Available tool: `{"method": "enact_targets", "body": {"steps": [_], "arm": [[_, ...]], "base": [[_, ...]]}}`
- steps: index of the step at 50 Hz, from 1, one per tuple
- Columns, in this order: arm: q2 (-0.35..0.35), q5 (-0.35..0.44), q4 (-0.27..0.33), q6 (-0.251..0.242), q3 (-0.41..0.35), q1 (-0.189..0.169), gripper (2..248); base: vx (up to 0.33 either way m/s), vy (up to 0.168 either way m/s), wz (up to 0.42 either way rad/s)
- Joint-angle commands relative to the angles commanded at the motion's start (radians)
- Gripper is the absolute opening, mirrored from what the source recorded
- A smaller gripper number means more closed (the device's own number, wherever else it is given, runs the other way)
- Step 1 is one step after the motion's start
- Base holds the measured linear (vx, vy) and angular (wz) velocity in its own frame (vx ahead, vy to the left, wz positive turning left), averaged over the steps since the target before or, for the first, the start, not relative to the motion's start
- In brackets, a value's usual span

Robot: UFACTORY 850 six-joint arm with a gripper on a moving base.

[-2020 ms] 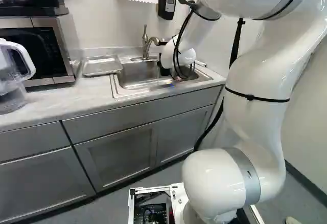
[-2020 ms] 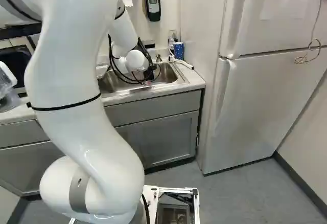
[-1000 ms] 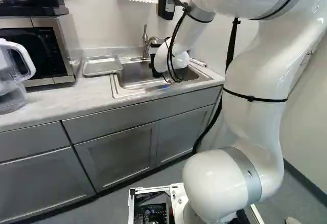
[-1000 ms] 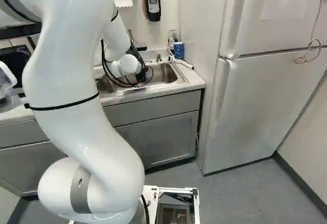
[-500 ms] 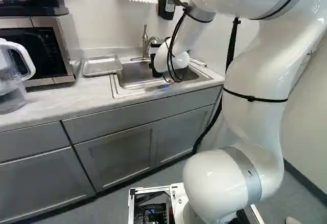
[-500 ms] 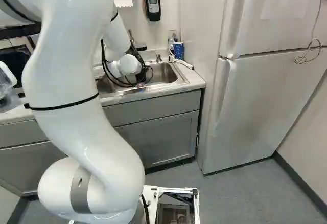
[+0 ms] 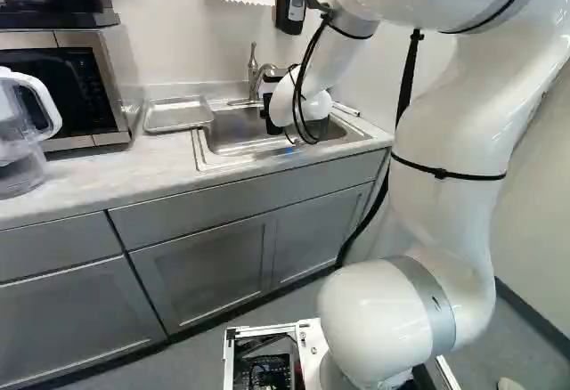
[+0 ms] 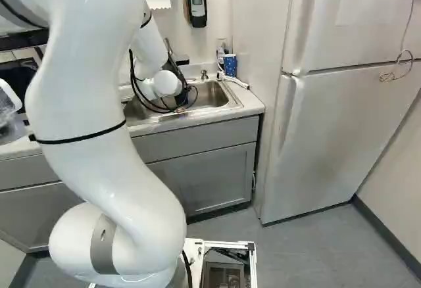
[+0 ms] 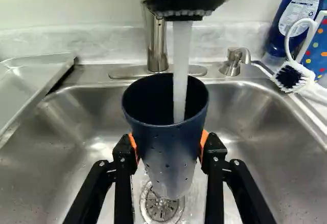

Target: Rinse the cup and place it in the tray

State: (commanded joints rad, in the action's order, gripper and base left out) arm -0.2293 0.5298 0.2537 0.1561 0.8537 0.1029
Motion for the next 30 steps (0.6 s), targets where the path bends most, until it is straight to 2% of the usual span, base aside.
{"method": "enact_targets", "body": {"steps": [30], "arm": [[0.001,0.012,0.000,0.000,-0.002,-0.004,125]], "base": [[0.000,0.000,0.000]]}}
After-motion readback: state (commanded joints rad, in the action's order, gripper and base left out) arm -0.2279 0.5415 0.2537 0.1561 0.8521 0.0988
